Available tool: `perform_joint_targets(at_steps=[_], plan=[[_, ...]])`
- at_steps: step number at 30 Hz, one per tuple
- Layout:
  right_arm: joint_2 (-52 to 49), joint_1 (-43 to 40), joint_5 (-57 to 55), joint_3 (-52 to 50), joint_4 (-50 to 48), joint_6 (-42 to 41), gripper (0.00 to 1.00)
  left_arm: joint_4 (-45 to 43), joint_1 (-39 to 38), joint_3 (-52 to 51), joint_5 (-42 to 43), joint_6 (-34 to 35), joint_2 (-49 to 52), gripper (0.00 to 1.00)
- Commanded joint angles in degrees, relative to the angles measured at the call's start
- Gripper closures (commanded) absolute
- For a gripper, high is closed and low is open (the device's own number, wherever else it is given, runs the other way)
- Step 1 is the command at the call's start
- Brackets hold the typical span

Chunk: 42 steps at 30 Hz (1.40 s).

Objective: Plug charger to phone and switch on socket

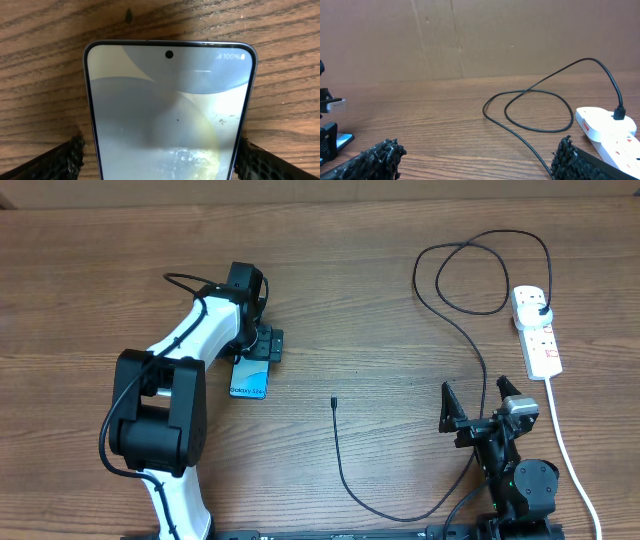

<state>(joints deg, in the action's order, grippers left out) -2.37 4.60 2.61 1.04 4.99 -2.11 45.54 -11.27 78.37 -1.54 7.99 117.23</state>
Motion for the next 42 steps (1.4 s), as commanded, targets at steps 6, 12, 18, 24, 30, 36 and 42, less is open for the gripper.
perform_joint_targets(at_steps=[6, 12, 18, 24, 30, 36, 42], plan=[[-0.2, 0.3, 0.1, -0.6, -0.3, 0.2, 0.00, -0.2, 0.0, -4.3, -0.4, 1.4, 4.4, 0.03], [-0.2, 0.3, 0.1, -0.6, -0.3, 0.2, 0.00, -0.8, 0.0, -4.3, -0.4, 1.4, 4.4, 0.00], [-0.2, 0.3, 0.1, -0.6, -0.3, 0.2, 0.00, -1.2, 0.0, -4.3, -0.4, 0.8, 4.4, 0.07], [-0.2, 0.3, 0.1, -0.6, -0.3, 0.2, 0.00, -1.2, 0.0, -4.3, -0.4, 0.8, 4.4, 0.15], [-0.2, 0.3, 0.1, -0.6, -0.3, 0.2, 0.00, -1.3, 0.0, -4.3, -0.4, 0.8, 4.4, 0.00], [-0.2, 0.3, 0.1, -0.6, -0.3, 0.2, 0.00, -0.1, 0.0, -4.4, -0.4, 0.8, 4.4, 0.02], [-0.2, 0.3, 0.1, -0.6, -0.3, 0.2, 0.00, 1.1, 0.0, -4.5, -0.3, -1.2, 4.4, 0.09]])
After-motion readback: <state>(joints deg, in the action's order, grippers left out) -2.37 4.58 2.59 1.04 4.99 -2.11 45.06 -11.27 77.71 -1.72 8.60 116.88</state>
